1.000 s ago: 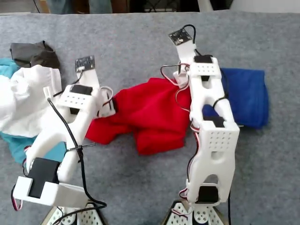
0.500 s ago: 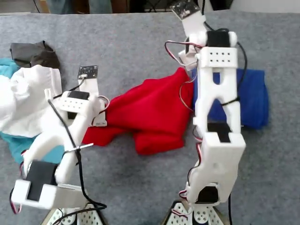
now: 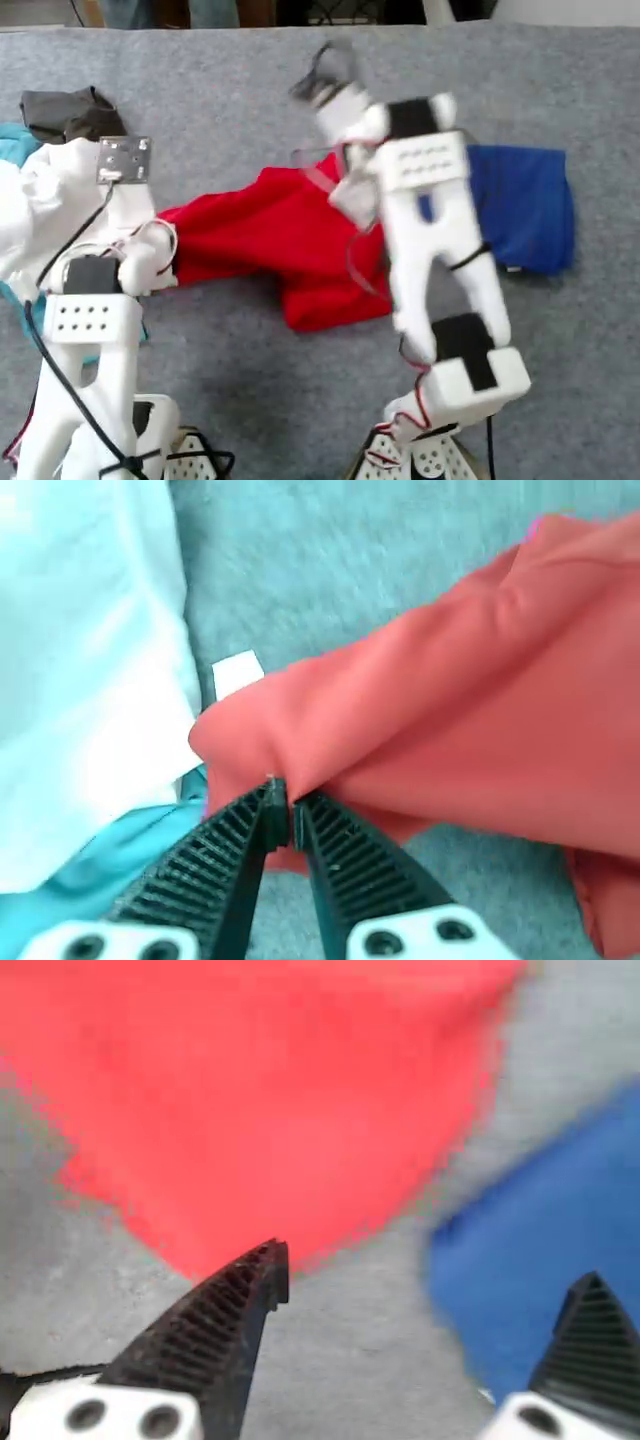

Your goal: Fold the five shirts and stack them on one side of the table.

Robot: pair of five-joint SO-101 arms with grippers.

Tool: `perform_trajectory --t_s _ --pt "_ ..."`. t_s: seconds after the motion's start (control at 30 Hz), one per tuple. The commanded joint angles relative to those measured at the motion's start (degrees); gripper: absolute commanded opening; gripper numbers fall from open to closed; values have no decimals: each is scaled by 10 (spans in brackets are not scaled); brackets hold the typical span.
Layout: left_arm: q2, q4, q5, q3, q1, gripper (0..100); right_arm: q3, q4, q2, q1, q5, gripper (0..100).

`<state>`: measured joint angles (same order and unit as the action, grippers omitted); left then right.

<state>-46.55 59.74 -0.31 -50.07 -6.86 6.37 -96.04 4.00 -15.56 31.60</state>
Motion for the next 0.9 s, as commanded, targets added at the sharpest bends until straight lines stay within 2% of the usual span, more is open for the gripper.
perform_trajectory --t_s 0.0,0.13,0.27,0.33,0.43,0.47,0.53,0.6,0.73,0.87 --pt "-11 -6 55 0 -10 29 -133 89 -38 -32 -7 416" --pt "21 -87 114 -45 -26 33 -222 190 7 -40 -27 416" --pt "53 -160 173 -76 -83 164 -231 222 102 -38 -43 396" --pt "60 -166 199 -76 -106 223 -218 222 145 -38 -55 299" --pt "58 -169 207 -75 -120 234 -202 214 175 -34 -97 40" --pt "58 -169 207 -75 -120 234 -195 203 176 -33 -107 6" --pt "58 -169 207 -75 -119 234 -178 164 175 -31 -115 58" --pt "58 -169 207 -75 -122 234 -151 99 175 -31 -109 14" --pt "58 -169 207 -75 -123 234 -103 -35 175 -14 -67 14" --pt "62 -169 207 -69 -124 234 -120 -52 154 45 -27 15"
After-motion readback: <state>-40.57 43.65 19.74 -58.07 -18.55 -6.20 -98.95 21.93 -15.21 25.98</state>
